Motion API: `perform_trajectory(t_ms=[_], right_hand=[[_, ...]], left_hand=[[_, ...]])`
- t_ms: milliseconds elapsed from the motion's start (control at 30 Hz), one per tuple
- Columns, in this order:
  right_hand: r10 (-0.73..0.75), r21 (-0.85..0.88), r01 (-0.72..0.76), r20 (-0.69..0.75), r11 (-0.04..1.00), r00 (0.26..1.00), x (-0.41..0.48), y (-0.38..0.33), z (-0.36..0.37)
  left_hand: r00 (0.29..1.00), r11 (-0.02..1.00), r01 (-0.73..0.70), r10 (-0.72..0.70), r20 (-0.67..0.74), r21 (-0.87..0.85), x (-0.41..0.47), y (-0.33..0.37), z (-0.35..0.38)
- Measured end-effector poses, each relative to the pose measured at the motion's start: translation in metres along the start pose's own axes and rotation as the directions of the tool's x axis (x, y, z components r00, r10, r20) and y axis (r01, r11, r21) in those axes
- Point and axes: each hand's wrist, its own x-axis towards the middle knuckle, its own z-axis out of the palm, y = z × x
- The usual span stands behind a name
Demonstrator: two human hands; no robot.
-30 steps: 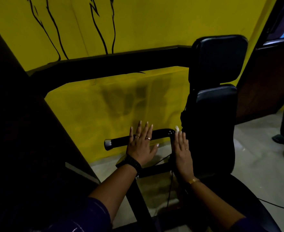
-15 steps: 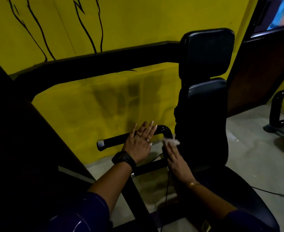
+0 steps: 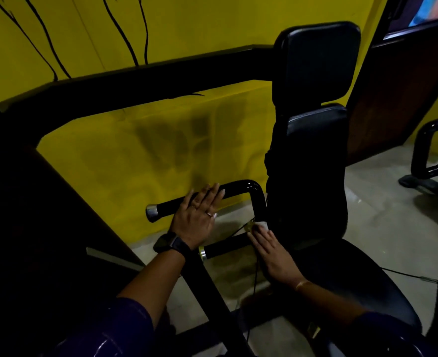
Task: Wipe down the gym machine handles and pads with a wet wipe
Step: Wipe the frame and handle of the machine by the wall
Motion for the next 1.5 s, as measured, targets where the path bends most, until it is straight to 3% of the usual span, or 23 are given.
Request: perform_trajectory(t_ms=[67,133,300,467,667,733,833,1067,1233,1333,1433,1500], right_hand=[[0.190,0.192,-0.180,-0.031,0.965,0.981,0.001,-0.034,0.006],[0.241,0.252,-0.226,-0.031,0.941,0.970,0.011,-0.072,0.017],[-0.015,0.156,0.005,0.064,0.988,0.998,0.058,-0.137,0.037],[-0.225,-0.030,0.229,0.105,0.973,0.969,0.053,-0.103,0.029],[-0.110,-0.161,0.120,0.070,0.980,0.991,0.027,-0.016,0.003],[-0.073,-0.186,0.085,0.074,0.979,0.995,0.022,-0.011,0.000],[0.006,-0.087,0.000,0.061,0.996,0.998,0.020,-0.039,0.005],[-0.262,-0.003,0.263,0.030,0.965,0.964,0.033,-0.108,0.036],[-0.407,-0.120,0.418,0.106,0.901,0.907,0.015,-0.037,0.024],[-0.286,-0.114,0.305,0.160,0.946,0.945,0.000,0.004,0.013],[-0.030,0.187,0.012,0.094,0.982,0.995,-0.027,-0.006,0.015],[0.322,0.470,-0.368,0.178,0.803,0.930,-0.037,-0.046,0.018]], left_hand=[[0.998,0.998,0.057,-0.056,-0.036,0.008,-0.009,-0.006,-0.001],[0.995,0.995,0.092,-0.090,-0.045,0.025,-0.013,-0.008,-0.002],[0.994,0.993,0.107,-0.108,0.023,0.055,-0.013,-0.008,-0.005],[0.994,0.993,0.110,-0.111,0.025,0.035,-0.014,-0.008,-0.006],[0.986,0.986,0.164,-0.164,0.003,0.002,-0.015,-0.001,0.003],[0.985,0.985,0.174,-0.174,-0.002,-0.007,-0.014,0.000,0.003],[0.983,0.983,0.183,-0.183,0.006,-0.007,-0.015,0.002,0.004],[0.977,0.979,0.204,-0.205,0.053,0.031,-0.015,0.004,-0.001],[0.973,0.975,0.223,-0.223,0.063,0.018,-0.015,0.007,-0.003],[0.971,0.973,0.231,-0.231,0.055,0.012,-0.014,0.008,-0.004],[0.966,0.967,0.254,-0.255,0.047,0.021,-0.013,0.012,-0.004],[0.962,0.963,0.271,-0.271,0.034,0.014,-0.012,0.016,-0.003]])
